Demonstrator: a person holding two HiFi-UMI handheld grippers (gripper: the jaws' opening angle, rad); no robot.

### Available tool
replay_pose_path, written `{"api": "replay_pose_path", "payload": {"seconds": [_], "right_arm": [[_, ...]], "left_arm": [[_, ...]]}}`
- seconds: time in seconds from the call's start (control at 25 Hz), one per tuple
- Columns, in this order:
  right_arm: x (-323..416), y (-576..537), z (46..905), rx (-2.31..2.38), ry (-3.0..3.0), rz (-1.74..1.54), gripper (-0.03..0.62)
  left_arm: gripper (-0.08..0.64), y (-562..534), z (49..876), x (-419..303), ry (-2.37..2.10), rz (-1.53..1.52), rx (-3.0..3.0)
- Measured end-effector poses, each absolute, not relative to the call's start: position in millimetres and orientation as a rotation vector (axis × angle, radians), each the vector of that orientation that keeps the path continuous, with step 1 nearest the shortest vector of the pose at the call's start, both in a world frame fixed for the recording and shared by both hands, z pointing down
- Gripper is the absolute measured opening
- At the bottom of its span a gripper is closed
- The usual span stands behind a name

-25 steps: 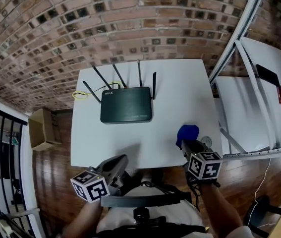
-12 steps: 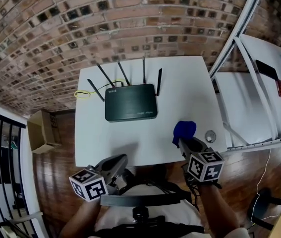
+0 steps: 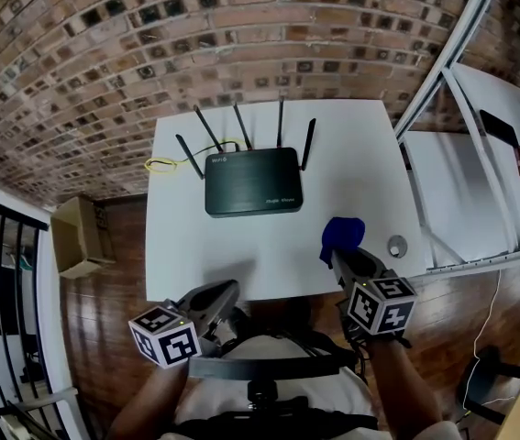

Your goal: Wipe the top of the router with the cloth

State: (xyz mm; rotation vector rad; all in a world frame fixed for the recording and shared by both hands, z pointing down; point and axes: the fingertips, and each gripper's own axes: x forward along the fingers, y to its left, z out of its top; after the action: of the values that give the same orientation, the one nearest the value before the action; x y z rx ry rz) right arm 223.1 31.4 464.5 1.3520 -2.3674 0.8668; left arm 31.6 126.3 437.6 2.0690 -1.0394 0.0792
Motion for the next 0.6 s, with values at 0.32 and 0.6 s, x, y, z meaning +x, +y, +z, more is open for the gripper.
{"api": "replay_pose_path", "payload": {"seconds": [0.32,0.6], "right_arm": [[217,36,457,1.351,-2.371,0.831,0.103],[213,43,459,1.334,-2.362,0.828,0.103]], "left_arm": [[0.029,134,436,23,-1.038,0.075,2.075],[0.029,142,438,22,-1.026,0.072,2.071]]}}
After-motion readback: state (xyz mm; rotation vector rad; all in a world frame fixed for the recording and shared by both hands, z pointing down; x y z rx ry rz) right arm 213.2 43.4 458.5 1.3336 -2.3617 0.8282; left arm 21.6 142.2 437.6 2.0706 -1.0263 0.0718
